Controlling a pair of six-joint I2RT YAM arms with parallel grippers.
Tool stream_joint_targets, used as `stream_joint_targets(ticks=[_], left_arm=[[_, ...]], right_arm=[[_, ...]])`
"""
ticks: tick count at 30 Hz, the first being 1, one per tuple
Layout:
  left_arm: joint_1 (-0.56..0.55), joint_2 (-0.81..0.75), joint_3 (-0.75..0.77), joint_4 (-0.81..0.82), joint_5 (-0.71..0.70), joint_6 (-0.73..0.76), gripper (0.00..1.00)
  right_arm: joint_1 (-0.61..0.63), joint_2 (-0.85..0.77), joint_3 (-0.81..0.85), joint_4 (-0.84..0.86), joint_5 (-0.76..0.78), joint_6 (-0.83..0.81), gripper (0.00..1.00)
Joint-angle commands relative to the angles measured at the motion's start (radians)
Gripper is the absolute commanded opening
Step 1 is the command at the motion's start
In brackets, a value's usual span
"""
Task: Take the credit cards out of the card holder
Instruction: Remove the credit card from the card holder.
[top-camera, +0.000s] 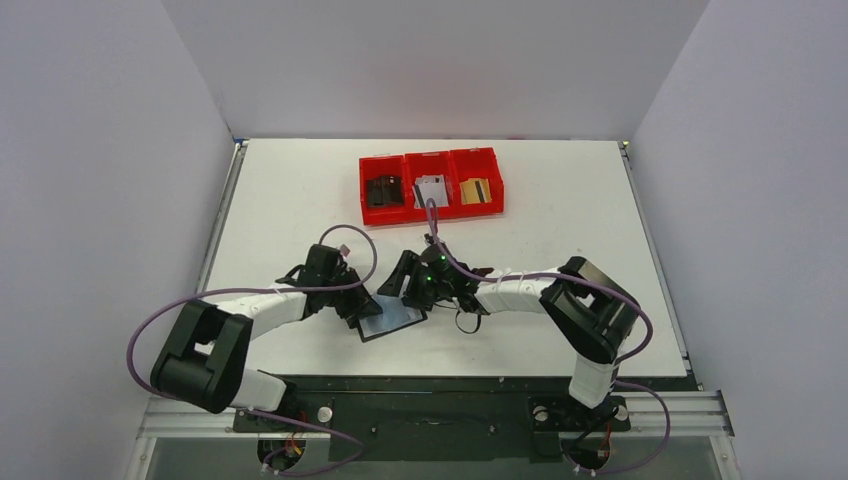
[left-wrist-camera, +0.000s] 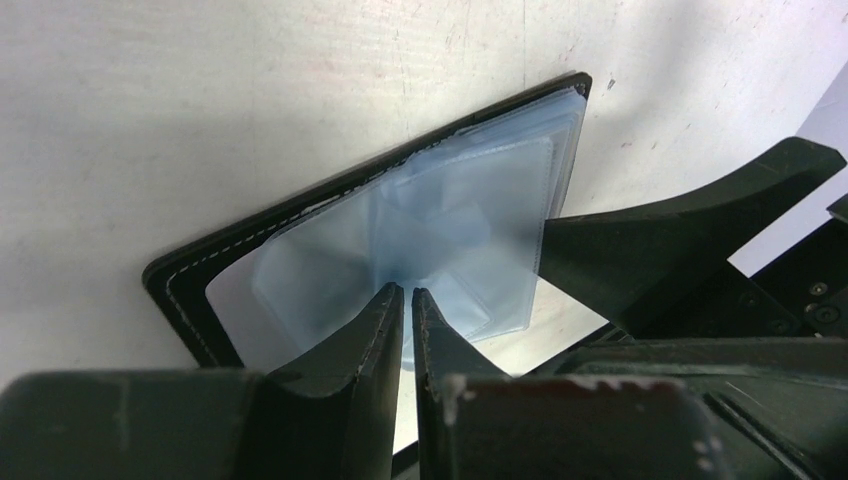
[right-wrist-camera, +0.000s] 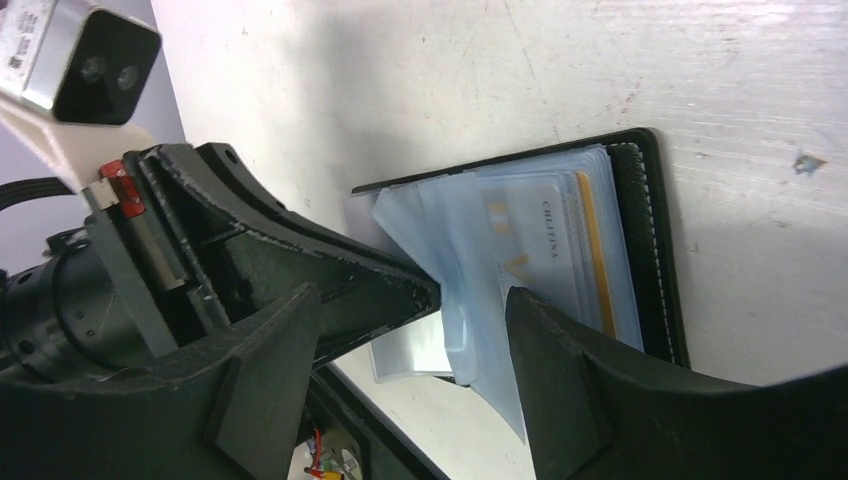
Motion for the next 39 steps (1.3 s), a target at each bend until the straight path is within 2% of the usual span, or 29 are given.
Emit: stream_joint_targets(ticks=[1, 16, 29, 34, 39], left_arm=[[-0.005, -0.085, 0.046, -0.127, -0.055, 0.056, 0.07], [-0.004, -0.186, 0.028, -0.308, -0.252, 0.122, 0.07], [-0.003, -0.098, 0.042, -0.236, -0.235, 0.138, 0.02], [-0.004, -0.139, 0.07, -0.312, -0.244, 0.154, 0.02], [-0.003, -0.241, 0.091, -0.429, -0.285, 0.167, 0.09]], right_arm=[[0.008, 0.026, 0.039, 0.037, -0.022, 0.003, 0.64], [0.02, 0.015, 0.046, 0.055, -0.042, 0.008, 0.64], [0.074, 0.031, 0.089, 0.059, -0.055, 0.017, 0.64], [0.084, 0.047, 0.114, 0.057, -0.058, 0.021, 0.64], [0.086, 0.075, 0.13, 0.05, -0.059, 0.018, 0.64]])
